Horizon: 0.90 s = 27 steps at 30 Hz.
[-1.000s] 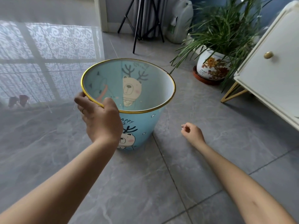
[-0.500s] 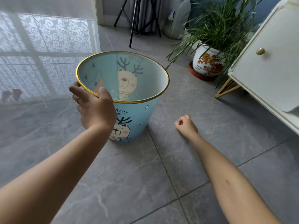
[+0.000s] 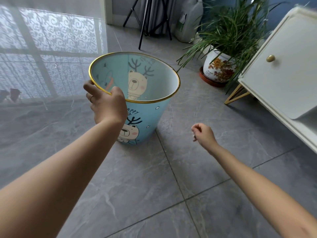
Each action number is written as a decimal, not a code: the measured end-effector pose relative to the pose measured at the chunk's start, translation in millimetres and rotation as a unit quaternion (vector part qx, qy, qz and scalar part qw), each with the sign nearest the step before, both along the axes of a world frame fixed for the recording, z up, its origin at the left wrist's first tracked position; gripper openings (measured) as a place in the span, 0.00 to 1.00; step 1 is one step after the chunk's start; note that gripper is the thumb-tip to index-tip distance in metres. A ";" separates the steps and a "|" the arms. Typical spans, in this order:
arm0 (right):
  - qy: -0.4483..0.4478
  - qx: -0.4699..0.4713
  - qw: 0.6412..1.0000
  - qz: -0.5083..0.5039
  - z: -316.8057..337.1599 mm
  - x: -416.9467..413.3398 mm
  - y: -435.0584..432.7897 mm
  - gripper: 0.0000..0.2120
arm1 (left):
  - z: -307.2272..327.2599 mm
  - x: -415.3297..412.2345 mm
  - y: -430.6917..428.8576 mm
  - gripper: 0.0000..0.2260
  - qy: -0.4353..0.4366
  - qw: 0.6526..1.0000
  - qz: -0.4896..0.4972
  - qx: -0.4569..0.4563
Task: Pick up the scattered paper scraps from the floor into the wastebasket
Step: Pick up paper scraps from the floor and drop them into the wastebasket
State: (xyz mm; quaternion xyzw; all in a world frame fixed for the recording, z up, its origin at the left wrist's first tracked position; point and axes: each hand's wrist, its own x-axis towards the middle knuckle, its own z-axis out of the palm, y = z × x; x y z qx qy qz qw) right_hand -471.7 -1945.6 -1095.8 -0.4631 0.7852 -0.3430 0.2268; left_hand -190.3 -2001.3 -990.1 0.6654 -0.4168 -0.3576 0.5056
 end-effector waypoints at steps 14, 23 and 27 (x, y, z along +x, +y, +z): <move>0.117 -0.222 0.945 0.210 168.2 134.9 -13.3 0.01 | 5.4 45.7 71.6 0.20 0.193 0.980 -0.052 -0.014; 0.130 -0.186 0.910 0.346 184.1 266.1 -12.6 0.09 | 37.0 203.3 131.4 0.18 0.103 0.992 0.059 -0.042; 0.084 -0.169 0.881 0.434 181.7 381.2 5.4 0.08 | 49.5 306.4 172.9 0.11 0.068 0.987 0.147 -0.017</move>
